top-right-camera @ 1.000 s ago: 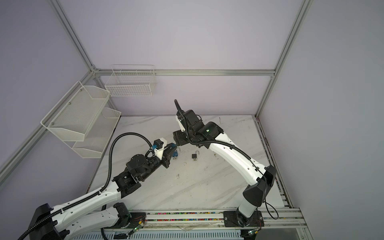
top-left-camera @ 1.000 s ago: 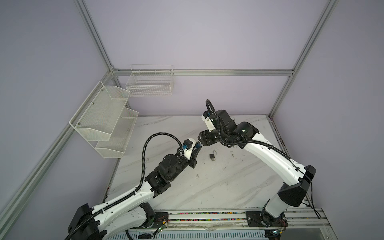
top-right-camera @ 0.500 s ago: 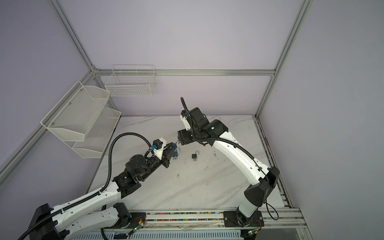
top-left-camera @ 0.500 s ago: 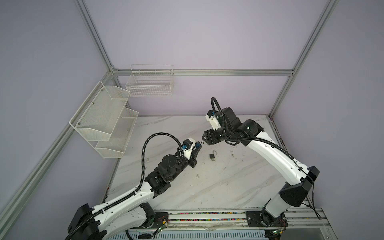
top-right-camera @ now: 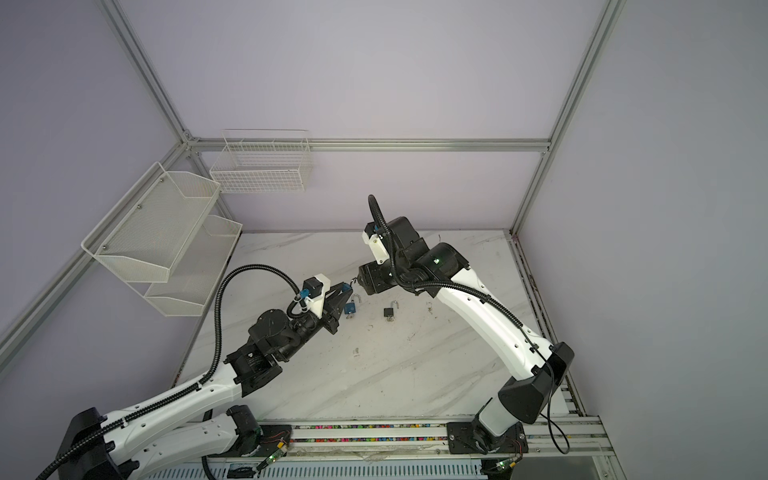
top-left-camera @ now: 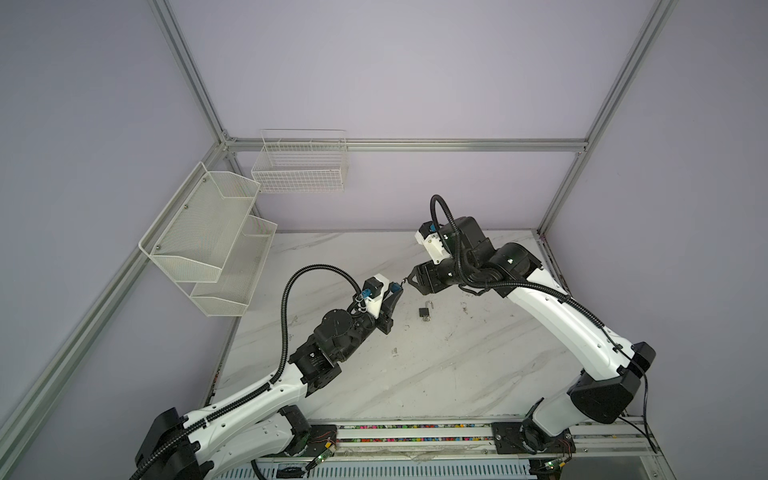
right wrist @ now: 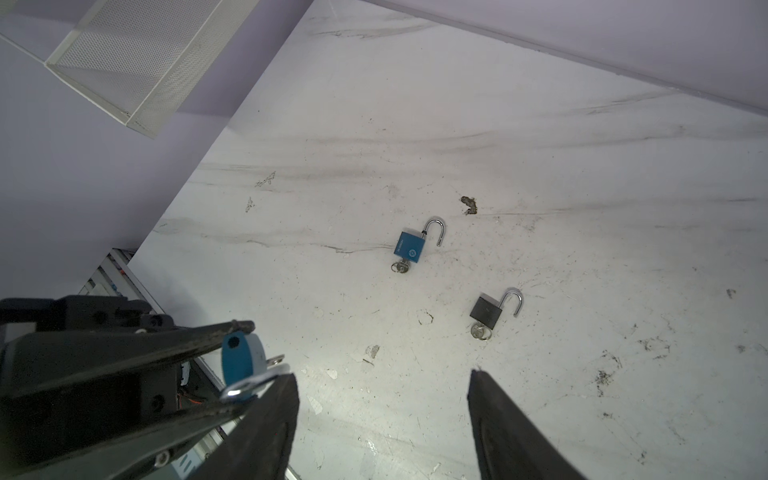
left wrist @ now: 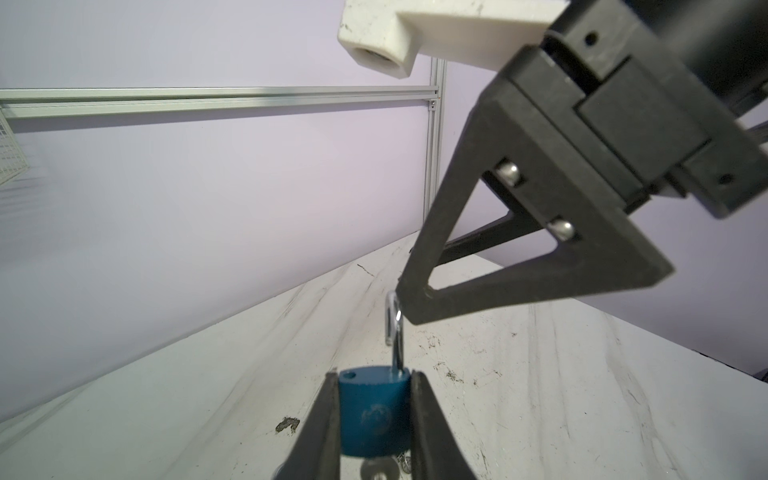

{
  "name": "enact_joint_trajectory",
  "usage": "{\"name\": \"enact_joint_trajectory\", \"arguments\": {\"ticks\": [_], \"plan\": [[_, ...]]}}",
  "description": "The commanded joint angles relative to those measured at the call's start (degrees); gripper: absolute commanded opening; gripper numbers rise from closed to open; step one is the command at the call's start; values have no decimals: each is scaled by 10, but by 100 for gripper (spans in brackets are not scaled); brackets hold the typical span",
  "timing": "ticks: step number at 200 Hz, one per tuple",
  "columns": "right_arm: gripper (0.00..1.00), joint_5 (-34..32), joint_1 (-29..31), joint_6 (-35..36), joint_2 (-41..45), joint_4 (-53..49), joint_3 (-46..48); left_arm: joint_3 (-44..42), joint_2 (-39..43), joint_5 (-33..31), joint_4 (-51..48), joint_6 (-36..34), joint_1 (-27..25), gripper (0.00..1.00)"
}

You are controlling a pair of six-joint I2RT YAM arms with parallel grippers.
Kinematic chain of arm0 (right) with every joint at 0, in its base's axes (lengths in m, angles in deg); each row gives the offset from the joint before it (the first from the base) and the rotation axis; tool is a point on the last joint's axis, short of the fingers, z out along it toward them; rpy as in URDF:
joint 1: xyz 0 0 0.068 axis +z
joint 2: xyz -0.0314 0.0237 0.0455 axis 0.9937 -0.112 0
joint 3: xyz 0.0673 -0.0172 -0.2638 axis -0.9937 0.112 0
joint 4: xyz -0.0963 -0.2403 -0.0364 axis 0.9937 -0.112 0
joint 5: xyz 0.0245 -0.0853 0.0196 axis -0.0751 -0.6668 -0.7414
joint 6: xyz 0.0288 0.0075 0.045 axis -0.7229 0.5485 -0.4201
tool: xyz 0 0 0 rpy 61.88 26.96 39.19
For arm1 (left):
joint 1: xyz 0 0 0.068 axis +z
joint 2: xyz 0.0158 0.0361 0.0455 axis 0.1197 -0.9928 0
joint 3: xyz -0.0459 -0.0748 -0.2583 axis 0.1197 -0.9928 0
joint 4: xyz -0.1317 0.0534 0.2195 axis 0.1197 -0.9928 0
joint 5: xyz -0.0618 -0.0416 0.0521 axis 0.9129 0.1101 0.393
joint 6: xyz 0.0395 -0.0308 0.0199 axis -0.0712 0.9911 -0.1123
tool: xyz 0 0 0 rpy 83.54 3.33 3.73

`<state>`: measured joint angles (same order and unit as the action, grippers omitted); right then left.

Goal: Unlock with the key

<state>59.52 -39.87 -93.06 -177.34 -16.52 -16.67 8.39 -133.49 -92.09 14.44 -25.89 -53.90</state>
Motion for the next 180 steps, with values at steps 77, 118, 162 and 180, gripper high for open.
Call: {"name": "enact_joint_trajectory", "arguments": {"ticks": [77, 118, 162, 180], "plan": [[69, -2, 0, 17, -19, -29, -56, 4, -1, 40, 30, -39, -1, 0], [69, -8, 0, 28, -10, -24, -30, -2, -1, 40, 48, -39, -2, 0], [69, 3, 0, 35, -3, -26, -12, -9, 5, 32, 60, -40, -2, 0], [69, 11, -1, 35, 6, -24, -7, -5, 3, 28, 55, -39, -2, 0]]}}
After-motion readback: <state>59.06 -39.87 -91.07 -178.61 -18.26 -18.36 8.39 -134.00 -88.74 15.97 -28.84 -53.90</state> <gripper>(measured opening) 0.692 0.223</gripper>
